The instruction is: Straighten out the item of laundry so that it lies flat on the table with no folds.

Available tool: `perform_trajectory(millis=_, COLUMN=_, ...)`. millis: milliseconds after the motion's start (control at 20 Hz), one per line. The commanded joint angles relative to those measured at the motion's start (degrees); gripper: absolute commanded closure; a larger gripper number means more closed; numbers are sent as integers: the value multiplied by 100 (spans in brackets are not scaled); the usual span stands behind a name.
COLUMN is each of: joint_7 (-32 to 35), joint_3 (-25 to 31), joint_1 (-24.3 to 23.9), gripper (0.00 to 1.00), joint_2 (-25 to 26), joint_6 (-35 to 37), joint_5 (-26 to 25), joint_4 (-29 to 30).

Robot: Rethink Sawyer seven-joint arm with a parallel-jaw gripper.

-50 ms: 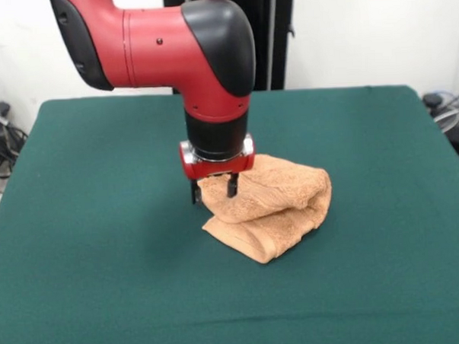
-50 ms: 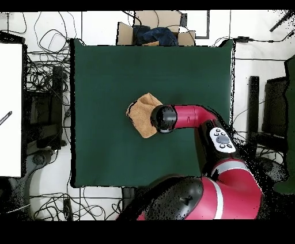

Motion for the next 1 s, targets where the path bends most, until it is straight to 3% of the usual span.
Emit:
perform_trajectory(millis=50, joint_7=637, joint_3=-140, joint_1=158, gripper=0, joint_2=1470, joint_6=-1247, joint_5=-484, joint_4=-511)
perform_trajectory(millis=250, joint_7=512, joint_3=94, joint_1=-37, gripper=0, joint_2=2019, joint_6=-1689, joint_5=-441, joint_4=-878)
perform_trajectory(millis=350, joint_7=469, joint_3=127, joint_1=-77, gripper=0, joint_2=2160, joint_6=-1570, joint_5=-355, joint_4=-974)
perform_trajectory(millis=650, joint_7=101, joint_3=227, joint_1=-187, gripper=0, joint_2=2231, joint_6=-1264, joint_5=-316, joint_4=-986)
perform_trajectory(millis=1000, joint_7=141, joint_3=152, joint_1=-102, gripper=0, joint_2=2193, joint_6=-1275, joint_5=-372, joint_4=-1016)
